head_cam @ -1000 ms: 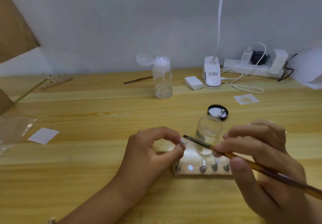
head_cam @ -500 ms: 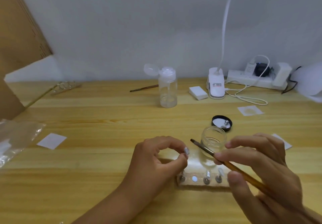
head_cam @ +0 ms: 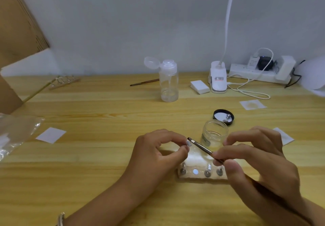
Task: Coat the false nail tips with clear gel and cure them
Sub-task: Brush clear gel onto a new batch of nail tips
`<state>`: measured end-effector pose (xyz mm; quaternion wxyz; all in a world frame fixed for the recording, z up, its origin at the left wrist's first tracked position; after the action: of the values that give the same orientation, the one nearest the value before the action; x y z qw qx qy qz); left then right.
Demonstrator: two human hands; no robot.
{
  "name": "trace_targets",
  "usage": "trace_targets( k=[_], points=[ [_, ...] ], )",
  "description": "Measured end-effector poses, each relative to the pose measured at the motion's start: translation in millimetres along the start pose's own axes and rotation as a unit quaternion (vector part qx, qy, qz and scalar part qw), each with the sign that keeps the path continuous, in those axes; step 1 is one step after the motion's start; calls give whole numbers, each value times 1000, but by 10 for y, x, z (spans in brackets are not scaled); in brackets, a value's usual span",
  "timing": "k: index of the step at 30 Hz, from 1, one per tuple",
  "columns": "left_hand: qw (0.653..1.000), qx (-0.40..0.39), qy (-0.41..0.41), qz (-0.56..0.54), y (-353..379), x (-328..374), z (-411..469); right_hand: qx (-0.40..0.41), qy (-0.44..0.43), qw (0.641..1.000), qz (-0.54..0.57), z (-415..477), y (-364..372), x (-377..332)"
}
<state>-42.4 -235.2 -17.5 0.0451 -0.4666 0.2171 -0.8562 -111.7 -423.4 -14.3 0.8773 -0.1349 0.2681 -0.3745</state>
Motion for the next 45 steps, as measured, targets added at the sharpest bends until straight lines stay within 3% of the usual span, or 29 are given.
trace_targets(
  k=[45],
  points=[
    [1000, 1, -8, -8, -7, 39, 4, 30, -44, 998, -35, 6, 44, 40]
  ],
)
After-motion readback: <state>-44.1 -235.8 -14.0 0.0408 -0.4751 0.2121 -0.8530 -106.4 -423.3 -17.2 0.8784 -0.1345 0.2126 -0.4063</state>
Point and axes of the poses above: each hand's wrist, its own z-axis towards the middle knuckle, its own y-axis out of the palm, x = y × z, the point moved 2 cm from there along z, towards the middle knuckle, and after that the axes turned 4 degrees about y, right-handed, at the moved point
